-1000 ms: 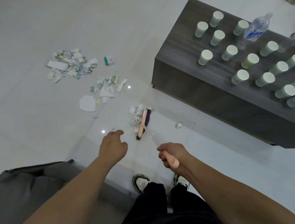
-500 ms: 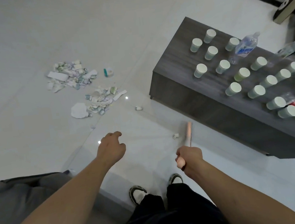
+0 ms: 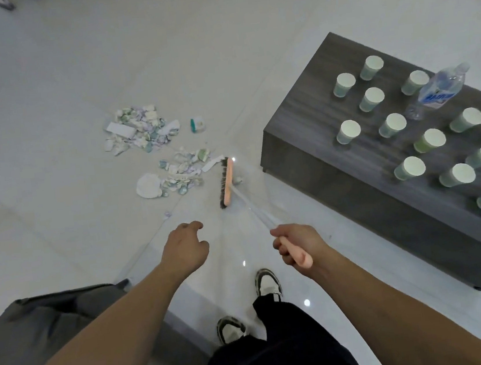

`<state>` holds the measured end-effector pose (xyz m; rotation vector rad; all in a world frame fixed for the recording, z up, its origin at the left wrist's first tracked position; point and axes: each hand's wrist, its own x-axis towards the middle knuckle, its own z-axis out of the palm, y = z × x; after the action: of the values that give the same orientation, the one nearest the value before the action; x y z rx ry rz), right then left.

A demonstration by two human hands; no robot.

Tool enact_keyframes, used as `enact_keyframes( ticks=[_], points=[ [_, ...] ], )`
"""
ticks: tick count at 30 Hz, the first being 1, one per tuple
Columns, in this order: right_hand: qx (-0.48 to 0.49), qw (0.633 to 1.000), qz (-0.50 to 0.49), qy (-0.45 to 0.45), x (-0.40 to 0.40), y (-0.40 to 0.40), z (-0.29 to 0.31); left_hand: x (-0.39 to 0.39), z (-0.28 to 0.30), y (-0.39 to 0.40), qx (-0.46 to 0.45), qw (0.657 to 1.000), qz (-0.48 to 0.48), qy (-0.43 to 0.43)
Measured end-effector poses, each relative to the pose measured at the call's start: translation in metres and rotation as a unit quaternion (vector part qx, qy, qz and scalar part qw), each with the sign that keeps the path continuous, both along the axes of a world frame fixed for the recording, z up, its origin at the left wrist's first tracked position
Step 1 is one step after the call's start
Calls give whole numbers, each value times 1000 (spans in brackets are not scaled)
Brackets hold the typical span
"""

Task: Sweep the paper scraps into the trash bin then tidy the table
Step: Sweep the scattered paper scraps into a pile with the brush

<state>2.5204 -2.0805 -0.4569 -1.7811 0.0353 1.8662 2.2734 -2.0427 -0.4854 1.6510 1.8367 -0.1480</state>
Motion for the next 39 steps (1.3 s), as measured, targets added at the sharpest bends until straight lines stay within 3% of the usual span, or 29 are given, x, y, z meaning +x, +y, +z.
enact_keyframes(
  ticks=[10, 21, 27, 31, 39],
  points=[
    [0, 993, 36, -112, -37, 64, -6, -8, 25, 46, 28, 998, 65, -2],
    [-7, 998, 40, 55, -103, 213, -23, -95, -12, 129, -37, 989, 142, -10],
    [19, 979, 200, -28, -165, 306, 21, -141, -12, 204, -26, 980, 195, -17],
    [25, 957, 288, -35, -192, 343, 41, -157, -7, 235, 6, 970, 242, -34],
    [-45, 850, 524, 32, -228, 364, 20, -161, -3, 211, 0, 919, 394, -22]
  ],
)
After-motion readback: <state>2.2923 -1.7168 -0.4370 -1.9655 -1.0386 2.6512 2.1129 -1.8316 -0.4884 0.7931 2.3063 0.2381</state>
